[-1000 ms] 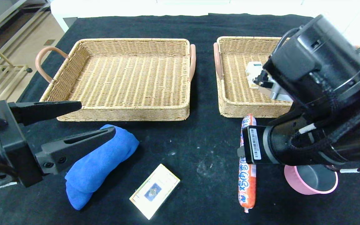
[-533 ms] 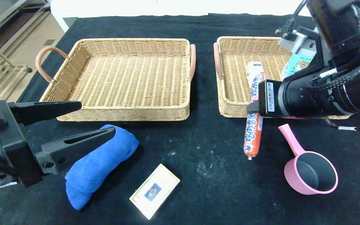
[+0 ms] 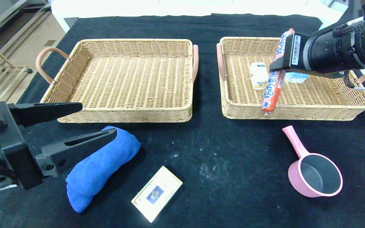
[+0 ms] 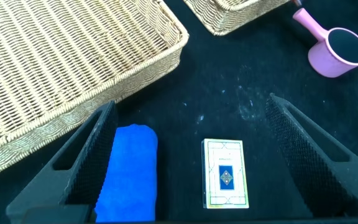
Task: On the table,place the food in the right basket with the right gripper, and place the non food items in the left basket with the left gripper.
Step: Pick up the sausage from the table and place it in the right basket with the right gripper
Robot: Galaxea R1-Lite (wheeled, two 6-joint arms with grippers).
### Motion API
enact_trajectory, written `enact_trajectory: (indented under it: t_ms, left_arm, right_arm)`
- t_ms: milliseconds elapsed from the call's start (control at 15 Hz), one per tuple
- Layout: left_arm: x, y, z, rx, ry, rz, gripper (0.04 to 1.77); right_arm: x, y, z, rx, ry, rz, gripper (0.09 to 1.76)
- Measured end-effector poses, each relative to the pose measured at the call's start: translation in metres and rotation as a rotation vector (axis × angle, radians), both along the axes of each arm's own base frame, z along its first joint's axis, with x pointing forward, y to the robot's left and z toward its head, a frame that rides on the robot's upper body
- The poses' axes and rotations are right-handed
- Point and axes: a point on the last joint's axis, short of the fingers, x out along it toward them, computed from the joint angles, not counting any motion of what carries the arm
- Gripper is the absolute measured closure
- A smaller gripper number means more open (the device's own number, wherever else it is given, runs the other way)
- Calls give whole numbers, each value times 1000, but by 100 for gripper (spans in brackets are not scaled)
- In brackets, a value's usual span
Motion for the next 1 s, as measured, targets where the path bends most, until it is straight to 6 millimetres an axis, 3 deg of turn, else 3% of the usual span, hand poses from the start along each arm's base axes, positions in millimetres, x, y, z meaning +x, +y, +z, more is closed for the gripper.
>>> enact_trajectory:
  t_ms: [400, 1000]
  left_arm:
    - [-1, 0, 0, -1, -1, 0, 9]
    - [-3, 1, 2, -5, -9, -1, 9]
  right_arm:
    - [34, -17, 5, -32, -134, -69, 137]
    - [69, -36, -2, -108, -205, -141, 137]
